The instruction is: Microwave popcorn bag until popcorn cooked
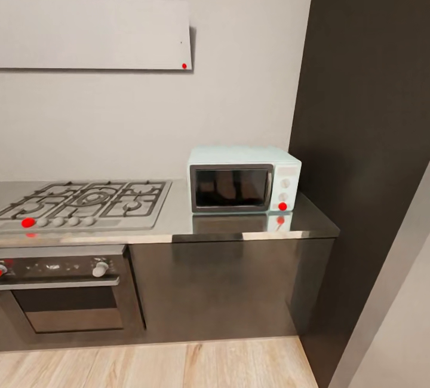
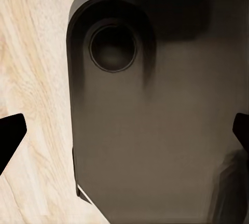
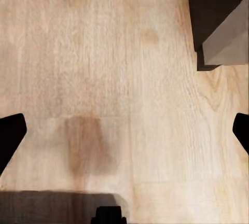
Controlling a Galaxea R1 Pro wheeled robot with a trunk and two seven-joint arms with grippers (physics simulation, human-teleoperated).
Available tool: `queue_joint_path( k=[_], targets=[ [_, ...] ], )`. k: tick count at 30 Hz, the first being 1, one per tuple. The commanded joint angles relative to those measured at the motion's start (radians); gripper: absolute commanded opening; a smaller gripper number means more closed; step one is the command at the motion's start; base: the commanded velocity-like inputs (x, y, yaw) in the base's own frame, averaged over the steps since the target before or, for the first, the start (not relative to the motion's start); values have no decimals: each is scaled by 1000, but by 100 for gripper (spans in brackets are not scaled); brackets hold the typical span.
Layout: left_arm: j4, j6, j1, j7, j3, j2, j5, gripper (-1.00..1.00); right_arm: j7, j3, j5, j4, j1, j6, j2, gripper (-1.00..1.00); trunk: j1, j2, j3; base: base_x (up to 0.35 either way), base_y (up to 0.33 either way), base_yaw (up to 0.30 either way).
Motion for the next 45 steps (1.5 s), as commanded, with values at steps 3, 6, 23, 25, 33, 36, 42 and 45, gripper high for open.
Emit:
queue_joint_path(
  k=[3,6,23,25,33,36,42,45],
  targets=[
    [-1,6,0,1,1,-2,0,100,-1,0,1,-107,0,-18,0,100,0,-1,-1,6,0,0],
    [-1,7,0,0,1,-3,0,100,-2,-1,1,-202,0,-25,0,100,0,-1,-1,1,0,0],
    [0,7,0,0,4,-3,0,100,-6,-2,-1,-506,0,-264,1,100,-19,34,14,0,0,0],
    [0,7,0,1,5,-1,1,100,-21,-3,-2,-529,-2,-277,3,100,-27,48,21,0,0,0],
    [2,9,0,32,5,6,2,100,-42,10,-1,-539,-5,-309,7,100,-58,104,46,0,0,0],
    [2,9,0,38,5,6,2,100,-78,11,-1,-540,-5,-356,7,100,-69,125,55,0,0,0],
    [2,9,0,38,7,6,2,100,-89,13,1,-541,-5,-363,7,100,-92,167,74,0,0,0],
    [2,9,0,38,7,5,2,100,-90,13,1,-541,-5,-363,7,100,-104,188,83,0,0,0]
  ],
)
